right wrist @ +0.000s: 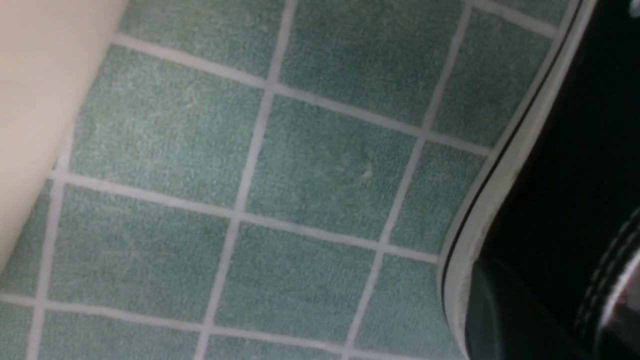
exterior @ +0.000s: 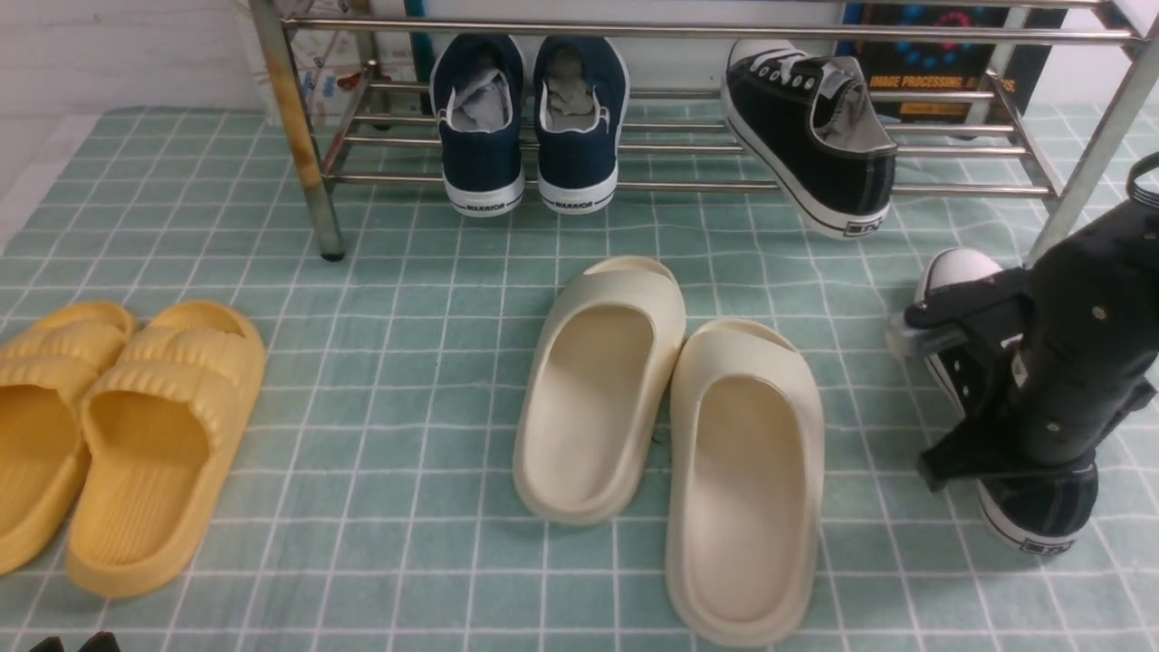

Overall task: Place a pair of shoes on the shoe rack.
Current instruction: Use the right arm to grab the shoe closest to it, then use the right arm to put a shoe into the shoe rack

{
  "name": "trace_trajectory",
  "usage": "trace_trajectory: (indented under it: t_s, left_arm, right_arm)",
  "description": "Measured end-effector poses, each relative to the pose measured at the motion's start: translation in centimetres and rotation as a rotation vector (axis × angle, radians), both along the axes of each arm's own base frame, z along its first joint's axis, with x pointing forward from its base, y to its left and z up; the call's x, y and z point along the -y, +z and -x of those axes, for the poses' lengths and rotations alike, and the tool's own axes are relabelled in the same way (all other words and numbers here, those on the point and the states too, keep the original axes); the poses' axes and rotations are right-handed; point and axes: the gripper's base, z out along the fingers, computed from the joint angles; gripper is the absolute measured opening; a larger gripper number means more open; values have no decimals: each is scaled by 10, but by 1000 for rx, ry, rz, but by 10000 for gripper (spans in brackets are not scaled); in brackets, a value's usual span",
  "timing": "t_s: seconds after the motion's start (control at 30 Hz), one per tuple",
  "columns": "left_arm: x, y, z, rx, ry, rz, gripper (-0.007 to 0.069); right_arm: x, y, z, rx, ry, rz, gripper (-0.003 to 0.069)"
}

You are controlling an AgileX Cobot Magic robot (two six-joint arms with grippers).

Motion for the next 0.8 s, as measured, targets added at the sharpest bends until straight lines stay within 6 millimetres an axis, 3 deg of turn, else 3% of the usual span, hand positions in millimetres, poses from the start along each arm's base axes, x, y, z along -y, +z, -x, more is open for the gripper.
trace_trajectory:
  t_s: [0.13, 0.23, 0.4, 0.53, 0.8]
  left_arm:
    - [0, 0, 0, 0, 0, 0, 239]
    - [0, 0, 0, 0, 0, 0, 239]
    - [0, 0, 0, 0, 0, 0, 239]
    - [0, 0, 0, 0, 0, 0, 239]
    - [0, 0, 0, 0, 0, 0, 239]
  right_arm:
    - [2, 18, 4, -6, -13, 2, 23]
    - [2, 61, 1, 73, 4, -1, 22]
    - [0, 104, -13, 185, 45, -4, 22]
    - [-5, 114, -26, 202, 60, -3, 22]
    - [11, 98, -67, 163, -8, 17, 22]
